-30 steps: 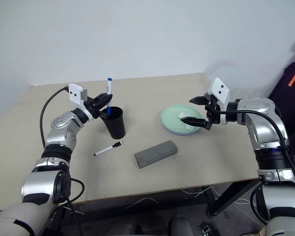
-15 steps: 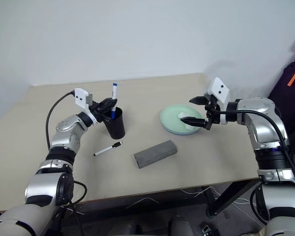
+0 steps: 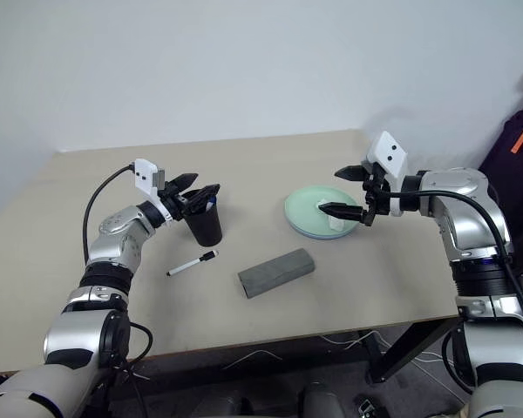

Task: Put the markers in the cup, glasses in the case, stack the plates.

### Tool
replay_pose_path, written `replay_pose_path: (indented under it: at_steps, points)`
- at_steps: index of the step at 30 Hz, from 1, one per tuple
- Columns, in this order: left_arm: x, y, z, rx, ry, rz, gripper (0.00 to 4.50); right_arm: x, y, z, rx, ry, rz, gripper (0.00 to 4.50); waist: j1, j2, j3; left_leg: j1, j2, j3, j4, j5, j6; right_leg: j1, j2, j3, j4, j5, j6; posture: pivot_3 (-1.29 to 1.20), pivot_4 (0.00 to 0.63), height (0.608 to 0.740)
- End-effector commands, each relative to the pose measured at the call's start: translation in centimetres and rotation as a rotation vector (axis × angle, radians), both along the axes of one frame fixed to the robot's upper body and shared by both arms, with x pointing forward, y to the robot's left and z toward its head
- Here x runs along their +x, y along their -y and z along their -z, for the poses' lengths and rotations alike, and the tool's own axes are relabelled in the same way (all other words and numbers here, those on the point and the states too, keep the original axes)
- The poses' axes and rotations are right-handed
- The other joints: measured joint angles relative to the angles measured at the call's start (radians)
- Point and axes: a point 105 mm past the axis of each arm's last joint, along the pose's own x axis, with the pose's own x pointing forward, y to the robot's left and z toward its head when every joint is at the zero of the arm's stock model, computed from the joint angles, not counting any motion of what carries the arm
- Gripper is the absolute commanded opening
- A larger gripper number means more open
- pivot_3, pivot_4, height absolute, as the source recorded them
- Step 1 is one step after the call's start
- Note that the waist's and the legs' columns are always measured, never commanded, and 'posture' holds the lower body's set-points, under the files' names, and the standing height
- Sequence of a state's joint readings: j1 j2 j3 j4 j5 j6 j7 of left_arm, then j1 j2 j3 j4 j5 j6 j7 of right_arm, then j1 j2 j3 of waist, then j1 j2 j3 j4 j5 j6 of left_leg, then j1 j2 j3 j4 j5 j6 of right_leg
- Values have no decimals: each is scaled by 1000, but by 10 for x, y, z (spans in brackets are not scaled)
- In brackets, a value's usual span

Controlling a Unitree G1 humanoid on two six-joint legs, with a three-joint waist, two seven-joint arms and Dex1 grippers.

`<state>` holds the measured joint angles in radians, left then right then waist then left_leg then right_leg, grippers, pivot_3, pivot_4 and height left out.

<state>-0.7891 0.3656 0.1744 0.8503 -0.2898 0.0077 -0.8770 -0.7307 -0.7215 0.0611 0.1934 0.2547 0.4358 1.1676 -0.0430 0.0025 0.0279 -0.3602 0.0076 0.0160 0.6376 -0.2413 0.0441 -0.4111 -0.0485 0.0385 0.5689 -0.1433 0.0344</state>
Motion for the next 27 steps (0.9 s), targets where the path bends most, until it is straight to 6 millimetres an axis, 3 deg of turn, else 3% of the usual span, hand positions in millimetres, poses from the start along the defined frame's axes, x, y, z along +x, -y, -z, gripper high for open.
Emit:
replay_pose_path:
  at_steps: [1,6,27]
  points:
    - [-2,-4,-27,10,70,37,4006,1,-1,-14,17,46,-10,4500,-1,0,0,0,0,0,0,0,0,0,0,0,0,0,0,0,0,727]
    - [-8,-9,-43,17,96,82,4006,1,-2,-13,17,46,-10,4500,-2,0,0,0,0,0,0,0,0,0,0,0,0,0,0,0,0,727]
    - [-10,-9,-44,16,89,85,4006,1,-2,-13,17,46,-10,4500,-2,0,0,0,0,0,0,0,0,0,0,0,0,0,0,0,0,727]
